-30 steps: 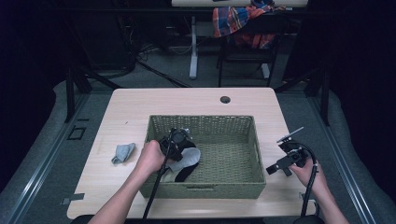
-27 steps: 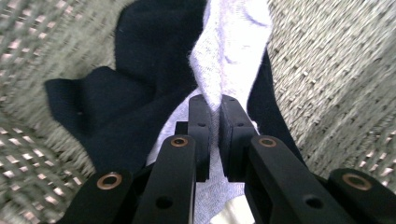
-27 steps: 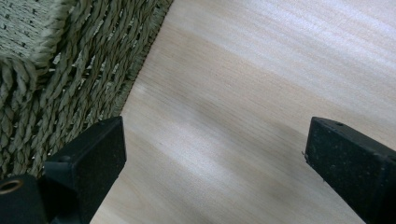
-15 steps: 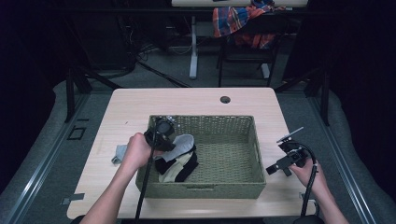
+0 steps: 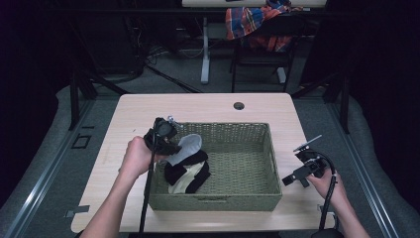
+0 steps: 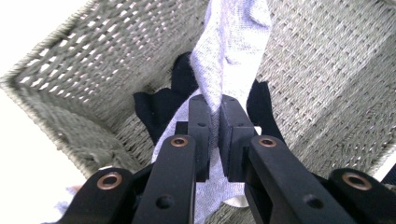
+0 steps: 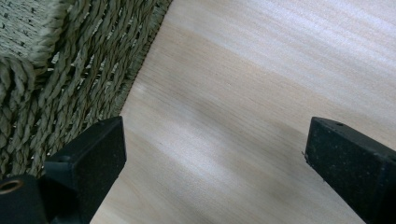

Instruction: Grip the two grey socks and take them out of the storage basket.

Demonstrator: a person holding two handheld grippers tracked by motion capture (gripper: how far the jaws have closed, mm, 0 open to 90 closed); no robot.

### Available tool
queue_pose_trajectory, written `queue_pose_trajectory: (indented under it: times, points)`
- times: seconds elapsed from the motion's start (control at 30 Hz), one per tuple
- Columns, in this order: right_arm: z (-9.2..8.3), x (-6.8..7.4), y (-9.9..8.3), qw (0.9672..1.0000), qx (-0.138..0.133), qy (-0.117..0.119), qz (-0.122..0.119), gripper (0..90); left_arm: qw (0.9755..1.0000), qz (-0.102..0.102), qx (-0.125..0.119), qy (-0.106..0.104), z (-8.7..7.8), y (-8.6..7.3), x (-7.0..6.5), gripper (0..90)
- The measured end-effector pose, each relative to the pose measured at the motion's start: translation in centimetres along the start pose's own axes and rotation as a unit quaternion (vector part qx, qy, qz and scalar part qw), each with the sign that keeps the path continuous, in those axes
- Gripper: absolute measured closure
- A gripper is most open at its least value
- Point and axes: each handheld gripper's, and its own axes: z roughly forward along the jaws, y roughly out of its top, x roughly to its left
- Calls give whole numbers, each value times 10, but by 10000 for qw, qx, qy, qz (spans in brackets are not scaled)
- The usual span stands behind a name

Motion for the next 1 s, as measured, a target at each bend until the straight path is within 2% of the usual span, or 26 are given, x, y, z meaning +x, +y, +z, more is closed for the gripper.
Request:
queue_pose_trajectory:
  times: [0.23, 0.57, 0.8, 1.0]
  points:
    - [0, 0, 0, 10000, -1, -7, -2, 51, 9999, -42, -101, 63, -14, -2, 5, 850]
    - [0, 0, 0, 10000, -14, -5, -14, 51, 9986, -284, -312, 311, -38, -12, 22, 852]
    - [0, 0, 0, 10000, 5, 3, -4, 51, 9966, -521, -381, 515, -50, -23, 37, 852]
    - [0, 0, 0, 10000, 15, 5, -12, 51, 9936, -801, -422, 682, -58, -35, 53, 852]
